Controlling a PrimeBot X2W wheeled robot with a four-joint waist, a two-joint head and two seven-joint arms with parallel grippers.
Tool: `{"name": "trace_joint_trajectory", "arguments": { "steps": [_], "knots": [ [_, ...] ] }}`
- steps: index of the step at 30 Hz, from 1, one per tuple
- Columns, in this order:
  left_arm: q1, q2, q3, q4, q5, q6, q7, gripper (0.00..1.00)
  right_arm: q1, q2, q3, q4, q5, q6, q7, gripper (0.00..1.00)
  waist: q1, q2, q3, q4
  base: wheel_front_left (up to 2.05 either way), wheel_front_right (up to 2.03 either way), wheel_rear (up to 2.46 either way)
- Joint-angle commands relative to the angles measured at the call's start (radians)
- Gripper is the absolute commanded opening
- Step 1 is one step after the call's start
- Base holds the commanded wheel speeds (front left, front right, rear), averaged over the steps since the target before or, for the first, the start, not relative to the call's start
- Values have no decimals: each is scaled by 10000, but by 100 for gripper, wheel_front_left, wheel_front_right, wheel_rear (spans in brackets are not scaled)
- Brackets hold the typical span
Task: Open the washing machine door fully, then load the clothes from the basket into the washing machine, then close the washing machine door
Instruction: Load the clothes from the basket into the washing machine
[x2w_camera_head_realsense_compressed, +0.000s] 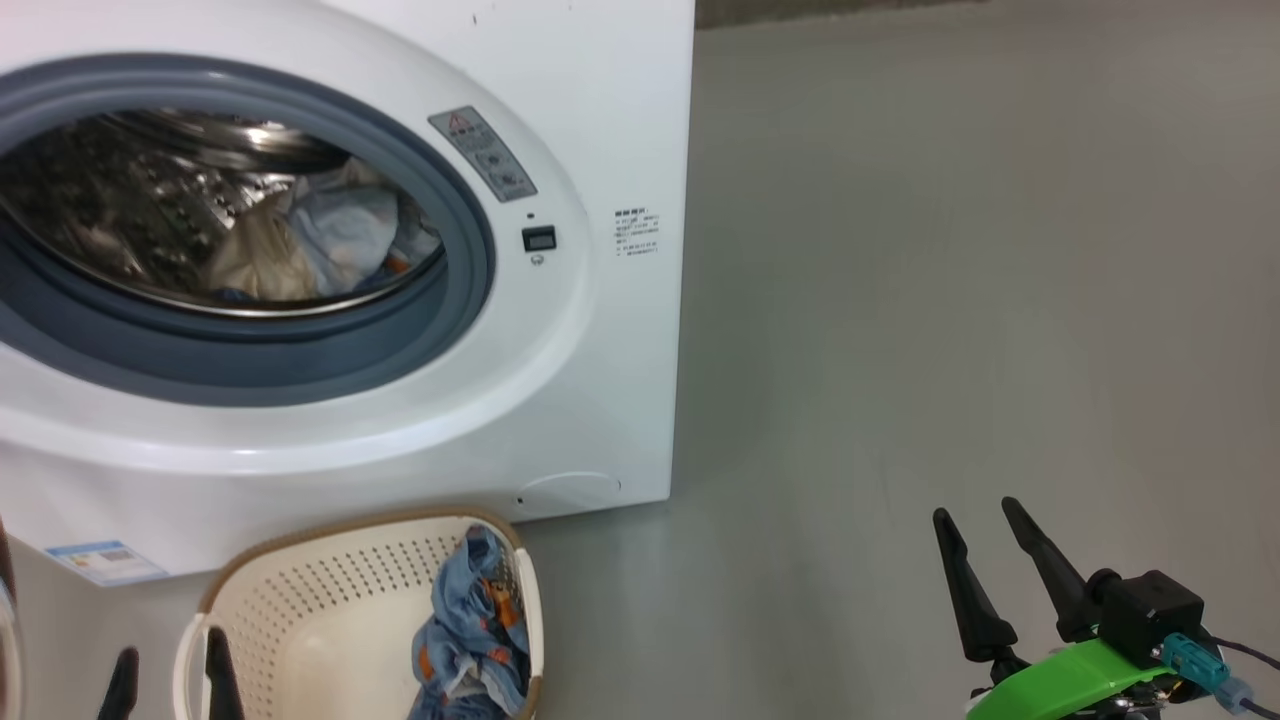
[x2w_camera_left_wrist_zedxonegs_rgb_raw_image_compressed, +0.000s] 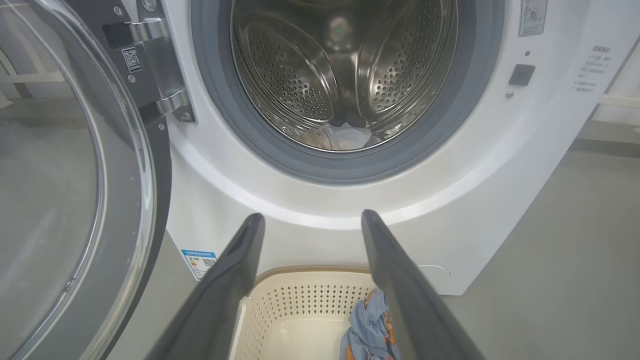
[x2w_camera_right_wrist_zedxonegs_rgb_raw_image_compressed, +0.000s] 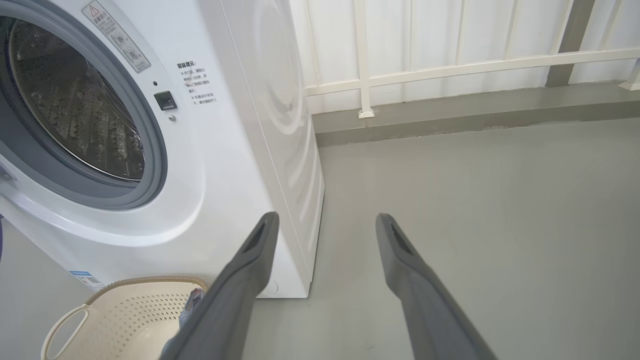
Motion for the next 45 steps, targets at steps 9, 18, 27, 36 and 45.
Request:
{"name": "trace_joint_trajectory", "arguments": {
  "steps": [9, 18, 27, 36, 45],
  "knots": [
    [-2489, 198, 481, 1638, -57, -590, -63, 100, -666, 70, 127, -601, -36, 16, -120, 100, 0, -1, 2058, -86, 0, 0, 0],
    [-4942, 602, 182, 4455, -460, -1251, -63, 100, -1268, 84, -91, -1177, -214, 16, -105, 100, 0, -1, 4261, -350, 0, 0, 0],
    [-7044, 1058, -862, 7683, -1223, -1419, -25, 100, -1610, 173, -208, -1517, -305, 16, -87, 100, 0, -1, 5762, -698, 0, 0, 0],
    [-8234, 1794, -2860, 9216, -3042, -1424, 526, 100, -1675, 317, -343, -1663, -312, 16, -106, 100, 0, -1, 6746, -885, 0, 0, 0],
    [-8944, 2350, -4156, 9501, -4314, -1425, 1080, 100, -1757, 428, -332, -1712, -288, 16, -116, 100, 0, -1, 7421, -1002, 0, 0, 0]
  ]
}}
